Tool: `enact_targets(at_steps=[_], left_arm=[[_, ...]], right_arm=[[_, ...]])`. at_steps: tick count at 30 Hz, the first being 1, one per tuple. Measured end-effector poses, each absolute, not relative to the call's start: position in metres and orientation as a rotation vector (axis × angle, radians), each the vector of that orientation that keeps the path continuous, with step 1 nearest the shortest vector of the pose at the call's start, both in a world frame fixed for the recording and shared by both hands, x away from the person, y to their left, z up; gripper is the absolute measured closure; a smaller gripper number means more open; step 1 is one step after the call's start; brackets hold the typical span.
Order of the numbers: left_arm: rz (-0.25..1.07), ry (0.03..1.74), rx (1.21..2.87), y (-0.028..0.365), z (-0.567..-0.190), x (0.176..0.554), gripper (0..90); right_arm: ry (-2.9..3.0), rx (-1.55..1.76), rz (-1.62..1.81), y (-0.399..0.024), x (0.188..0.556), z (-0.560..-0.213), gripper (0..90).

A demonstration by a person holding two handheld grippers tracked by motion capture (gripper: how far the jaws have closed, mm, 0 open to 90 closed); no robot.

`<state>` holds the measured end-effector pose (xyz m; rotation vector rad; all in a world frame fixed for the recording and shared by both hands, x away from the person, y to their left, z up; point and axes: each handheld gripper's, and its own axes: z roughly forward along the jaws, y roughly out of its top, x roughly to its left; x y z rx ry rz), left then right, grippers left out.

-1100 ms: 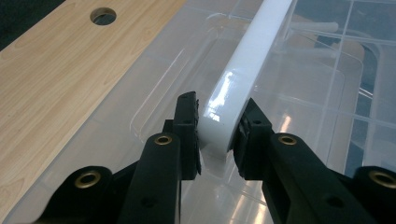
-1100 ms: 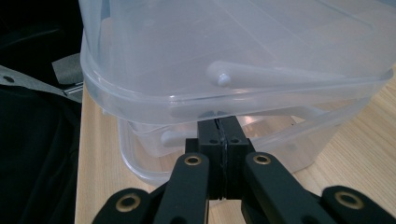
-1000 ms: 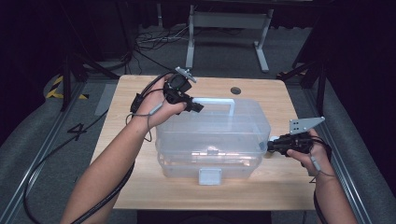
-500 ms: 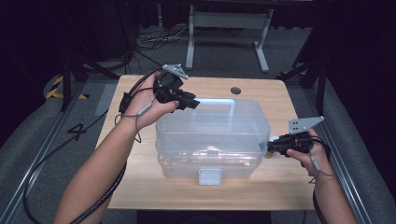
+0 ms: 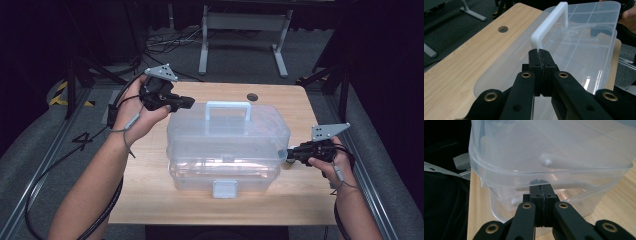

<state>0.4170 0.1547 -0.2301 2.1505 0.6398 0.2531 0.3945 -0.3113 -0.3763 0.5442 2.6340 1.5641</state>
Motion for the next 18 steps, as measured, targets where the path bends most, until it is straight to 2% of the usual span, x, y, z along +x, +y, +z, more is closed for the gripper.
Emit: enact_targets(at_steps=[18], left_arm=[[0.286, 0.701, 2.061, 0.196, -0.234, 0.389, 90.0]], right_arm=[[2.567, 0.510, 1.648, -0.305, 0.406, -0.359, 90.0]])
